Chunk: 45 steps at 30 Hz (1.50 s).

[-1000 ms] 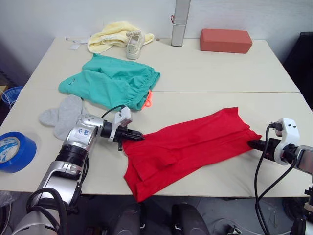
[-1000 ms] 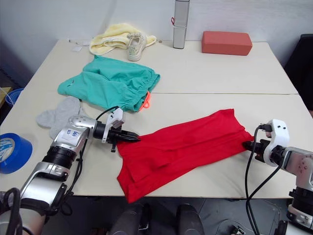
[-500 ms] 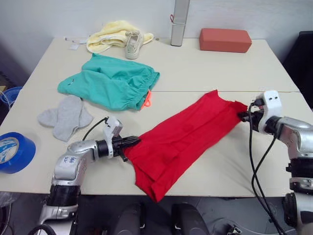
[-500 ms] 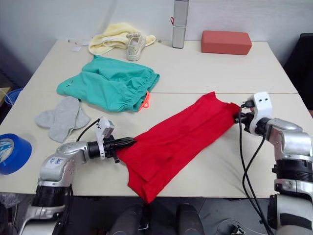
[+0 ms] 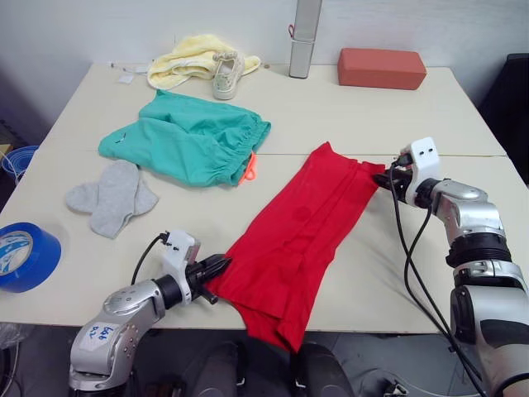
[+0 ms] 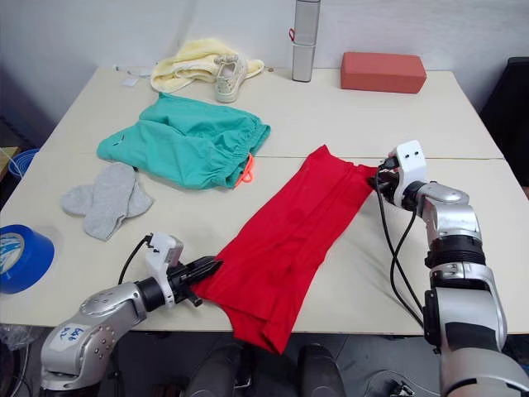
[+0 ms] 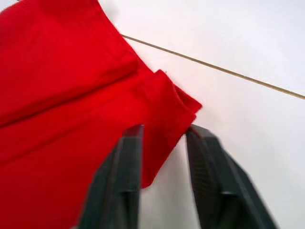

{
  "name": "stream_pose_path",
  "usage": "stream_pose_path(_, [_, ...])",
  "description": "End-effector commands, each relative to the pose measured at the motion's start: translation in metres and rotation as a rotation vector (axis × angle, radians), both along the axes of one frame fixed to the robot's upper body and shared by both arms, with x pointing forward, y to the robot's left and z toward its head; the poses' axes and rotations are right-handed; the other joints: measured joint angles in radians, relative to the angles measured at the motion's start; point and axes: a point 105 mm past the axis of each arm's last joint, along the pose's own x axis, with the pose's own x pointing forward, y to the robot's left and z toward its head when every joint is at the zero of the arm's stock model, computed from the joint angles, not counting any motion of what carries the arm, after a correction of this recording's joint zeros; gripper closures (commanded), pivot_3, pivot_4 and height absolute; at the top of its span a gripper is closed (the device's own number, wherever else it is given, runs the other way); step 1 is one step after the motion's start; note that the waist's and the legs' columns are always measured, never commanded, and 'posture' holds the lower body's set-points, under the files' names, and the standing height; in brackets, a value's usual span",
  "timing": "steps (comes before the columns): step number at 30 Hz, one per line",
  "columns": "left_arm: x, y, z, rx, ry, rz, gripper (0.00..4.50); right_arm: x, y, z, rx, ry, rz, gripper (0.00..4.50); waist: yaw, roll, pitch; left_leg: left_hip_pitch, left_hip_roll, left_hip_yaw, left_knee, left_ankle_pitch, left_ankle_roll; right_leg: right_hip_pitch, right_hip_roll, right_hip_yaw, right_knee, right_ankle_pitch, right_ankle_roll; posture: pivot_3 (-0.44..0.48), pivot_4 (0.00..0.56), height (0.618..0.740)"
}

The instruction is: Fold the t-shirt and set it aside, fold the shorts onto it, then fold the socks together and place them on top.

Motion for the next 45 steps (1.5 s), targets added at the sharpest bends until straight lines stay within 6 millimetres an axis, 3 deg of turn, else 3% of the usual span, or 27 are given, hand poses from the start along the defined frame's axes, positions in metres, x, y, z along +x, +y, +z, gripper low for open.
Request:
stream_pose_path(1, [0.003,0.023,0.016,-0.002,-0.059,0.004,2.93,-0.018,-0.006,0.029,0.076,-0.029,0.065,1.91,0.003,0.0,0.0,0.0,0.0,0.0,0.0,0.0,0.0,0.0,0.0,0.0,0.0,0.0,0.0,0.0,0.15,0.74])
stream_pose_path(4, [0.002,0.033,0.029,-0.008,-0.079,-0.087,1.92,-0.04,-0.007,0.034,0.103,0.027,0.124,0.83,0.007,0.001,0.0,-0.001,0.0,-0.002,-0.001,0.0,0.0,0.0,0.0,-0.001,0.0,0.0,0.0,0.0,0.15,0.74])
stream_pose_path(6, [0.002,0.041,0.04,0.019,-0.051,-0.199,1.28,-0.068,-0.003,0.037,0.115,0.101,0.211,0.14,0.012,0.001,0.001,-0.001,0.0,-0.001,-0.001,0.0,0.0,0.0,0.0,-0.001,0.0,0.0,-0.001,0.0,0.15,0.74])
stream_pose_path(8, [0.014,0.046,0.047,0.074,-0.017,-0.231,0.64,-0.1,0.006,0.037,0.121,0.169,0.335,0.0,0.019,0.002,0.001,-0.001,0.0,-0.002,-0.002,-0.001,-0.001,0.0,-0.001,-0.002,-0.001,0.0,-0.001,0.0,0.15,0.74])
stream_pose_path(10, [0.026,0.034,0.057,0.055,-0.016,-0.295,0.04,-0.129,0.014,0.032,0.115,0.228,0.414,0.0,0.034,0.003,0.001,-0.001,0.0,-0.003,-0.002,-0.002,0.0,0.0,-0.001,-0.002,-0.001,0.0,-0.002,0.0,0.15,0.74])
stream_pose_path(13, [0.039,0.012,0.059,0.028,-0.001,-0.387,0.04,-0.158,0.018,0.022,0.136,0.303,0.409,0.0,0.032,0.003,0.001,-0.001,0.0,-0.003,-0.002,-0.003,-0.001,0.001,-0.001,-0.002,-0.003,0.0,-0.001,0.0,0.15,0.74])
stream_pose_path(16, [0.055,-0.008,0.057,0.056,-0.002,-0.476,0.04,-0.188,0.037,0.008,0.165,0.366,0.423,0.0,0.031,0.002,0.001,-0.001,0.0,-0.002,-0.002,-0.003,0.0,0.001,-0.001,-0.001,-0.004,0.001,-0.001,0.0,0.15,0.74])
stream_pose_path(22, [0.091,-0.049,0.058,0.095,-0.03,-0.551,0.04,-0.23,0.066,-0.022,0.185,0.493,0.433,0.0,0.035,-0.001,0.002,-0.001,0.0,-0.002,-0.002,-0.001,0.0,0.0,0.001,-0.002,-0.001,0.001,-0.001,0.0,0.15,0.74])
stream_pose_path(27, [0.115,-0.08,0.058,0.105,-0.02,-0.549,0.04,-0.24,0.087,-0.037,0.211,0.515,0.435,0.0,0.044,-0.003,0.002,-0.001,-0.001,-0.001,0.0,-0.002,0.001,0.0,0.0,0.0,-0.001,0.001,0.0,0.0,0.15,0.74])
stream_pose_path(35, [0.14,-0.106,0.05,0.146,0.04,-0.511,0.04,-0.239,0.114,-0.059,0.192,0.58,0.416,0.0,0.046,-0.005,0.002,-0.002,0.0,-0.001,0.0,-0.001,0.001,-0.002,0.0,-0.001,-0.001,0.001,0.0,0.0,0.15,0.74])
stream_pose_path(40, [0.142,-0.124,0.048,0.102,0.085,-0.531,0.04,-0.233,0.139,-0.062,0.302,0.576,0.403,0.0,0.046,-0.016,-0.004,-0.002,0.0,-0.002,-0.001,-0.001,0.0,-0.002,0.001,-0.002,0.0,0.001,-0.001,0.0,0.15,0.74])
stream_pose_path(44, [0.142,-0.132,0.043,0.086,0.105,-0.543,0.04,-0.231,0.163,-0.064,0.331,0.592,0.43,0.0,0.041,-0.018,-0.005,-0.002,0.0,-0.002,0.0,-0.001,0.0,-0.002,0.0,-0.002,0.0,0.001,-0.001,0.0,0.15,0.74])
stream_pose_path(45, [0.142,-0.134,0.042,0.085,0.11,-0.547,0.22,-0.231,0.168,-0.065,0.33,0.598,0.436,0.18,0.038,-0.018,-0.005,-0.002,0.0,-0.002,-0.001,-0.001,0.0,-0.002,0.0,-0.002,0.0,0.001,-0.001,0.0,0.15,0.74])
